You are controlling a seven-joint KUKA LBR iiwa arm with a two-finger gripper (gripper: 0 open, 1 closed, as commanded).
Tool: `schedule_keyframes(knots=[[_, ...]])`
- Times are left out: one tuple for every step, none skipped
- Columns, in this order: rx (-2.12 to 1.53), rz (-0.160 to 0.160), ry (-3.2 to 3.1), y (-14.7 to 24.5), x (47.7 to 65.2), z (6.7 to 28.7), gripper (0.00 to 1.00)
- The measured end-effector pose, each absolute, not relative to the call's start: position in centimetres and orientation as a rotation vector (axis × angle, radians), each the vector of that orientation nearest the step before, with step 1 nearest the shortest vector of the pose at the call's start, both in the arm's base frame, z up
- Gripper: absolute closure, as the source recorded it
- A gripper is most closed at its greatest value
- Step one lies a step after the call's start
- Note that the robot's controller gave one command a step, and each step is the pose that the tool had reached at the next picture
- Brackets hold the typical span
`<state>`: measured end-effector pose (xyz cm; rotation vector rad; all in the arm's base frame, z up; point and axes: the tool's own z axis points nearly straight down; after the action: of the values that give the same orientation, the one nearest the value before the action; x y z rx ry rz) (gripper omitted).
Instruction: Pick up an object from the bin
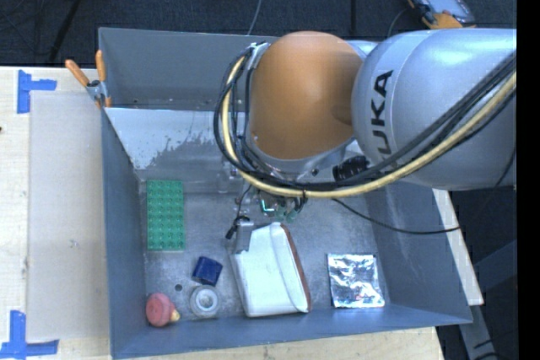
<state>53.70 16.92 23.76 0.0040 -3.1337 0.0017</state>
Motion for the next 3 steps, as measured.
schedule_keyframes(knots=[[-0.149,0.004,-3.129,20.4,51.3,7.6,0.0],[-0.037,0.007,-3.147,10.8,55.6,12.8,0.0],[0.293,0.0,-3.122,16.8,50.5,6.8,0.0]])
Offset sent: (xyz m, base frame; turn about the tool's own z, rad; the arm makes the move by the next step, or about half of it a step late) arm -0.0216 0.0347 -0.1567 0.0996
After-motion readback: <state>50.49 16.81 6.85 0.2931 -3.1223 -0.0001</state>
